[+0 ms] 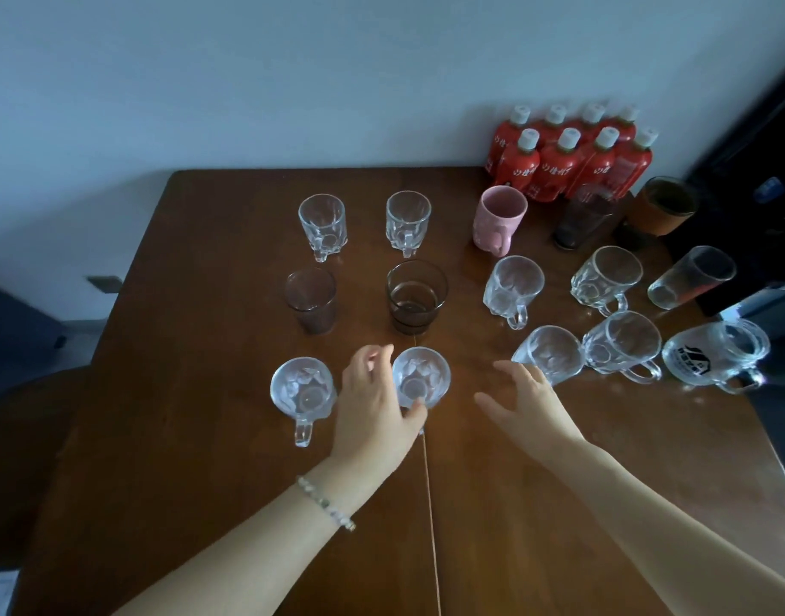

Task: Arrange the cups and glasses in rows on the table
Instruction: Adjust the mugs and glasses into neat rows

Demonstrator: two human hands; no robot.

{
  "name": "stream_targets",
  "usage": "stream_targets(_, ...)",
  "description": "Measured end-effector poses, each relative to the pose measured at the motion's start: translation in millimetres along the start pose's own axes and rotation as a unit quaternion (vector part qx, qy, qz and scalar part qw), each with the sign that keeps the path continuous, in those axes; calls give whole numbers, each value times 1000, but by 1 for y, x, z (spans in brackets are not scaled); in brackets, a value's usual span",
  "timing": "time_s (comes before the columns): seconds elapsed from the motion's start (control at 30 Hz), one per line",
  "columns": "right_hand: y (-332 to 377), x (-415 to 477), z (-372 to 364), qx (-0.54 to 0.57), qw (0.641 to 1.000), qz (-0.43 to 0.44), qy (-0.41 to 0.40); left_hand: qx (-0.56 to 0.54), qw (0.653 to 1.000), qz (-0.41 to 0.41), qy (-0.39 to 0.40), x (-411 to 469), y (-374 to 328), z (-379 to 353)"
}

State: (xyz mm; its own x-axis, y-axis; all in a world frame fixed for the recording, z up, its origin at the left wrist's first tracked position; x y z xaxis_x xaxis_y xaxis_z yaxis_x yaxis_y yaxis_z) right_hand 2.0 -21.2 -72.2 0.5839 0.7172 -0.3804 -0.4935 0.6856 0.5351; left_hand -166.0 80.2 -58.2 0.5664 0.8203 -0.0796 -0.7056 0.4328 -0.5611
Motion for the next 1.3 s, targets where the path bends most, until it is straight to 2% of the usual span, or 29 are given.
stream_targets(0.1,-23,3,21,-1,1000,18,7,45,994,39,93,25,-23,-32)
stream_targets(0.17,-38,5,34,-5,999,39,19,62,988,82,114,33,-28,-46)
stream_targets(0.33,-68,4,71,-10,994,99,39,106,984,138,36,32,-35,-57)
stream_targets(0.43,-90,6,94,-41,990,123,57,128,978,162,42,33,-41,-58)
stream_targets(0.53,-113,9,117,-58,988,130,59,202,962,178,50,31,-53,-59)
stream_targets(0.6,-128,14,134,-53,989,126,48,226,960,162,33,29,-73,-62)
stream_targets(0.67,-139,21,150,-51,991,118,30,216,971,97,29,31,-100,-73)
stream_targets(0.73,-147,31,161,-82,990,110,20,188,980,31,61,33,-129,-89)
stream_targets(0.83,-149,48,166,-124,987,98,21,157,980,-8,120,40,-160,-113)
stream_targets(0.93,-149,62,157,-130,989,57,37,144,978,17,147,52,-172,-125)
stream_targets(1.0,-149,70,148,-90,994,25,51,132,978,46,157,56,-172,-129)
stream_targets(1.1,-149,81,133,-20,997,21,66,105,982,68,141,60,-170,-129)
stream_targets(1.3,-154,79,128,-26,999,-26,8,41,984,126,117,57,-155,-125)
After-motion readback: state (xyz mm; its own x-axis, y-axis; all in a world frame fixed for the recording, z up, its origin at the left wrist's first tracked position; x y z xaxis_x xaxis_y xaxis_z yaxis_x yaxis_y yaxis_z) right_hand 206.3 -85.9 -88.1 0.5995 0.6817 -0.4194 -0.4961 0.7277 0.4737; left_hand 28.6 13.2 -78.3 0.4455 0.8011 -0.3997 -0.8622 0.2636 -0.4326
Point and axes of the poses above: each hand's wrist, its own x-axis towards the middle knuckle, its own z-axis out of the back of the hand, y = z × x, the point moved 3 cm from there along x, towards the middle knuckle, and after that the axes turned 1 degree about y, right-handed, at the moved point
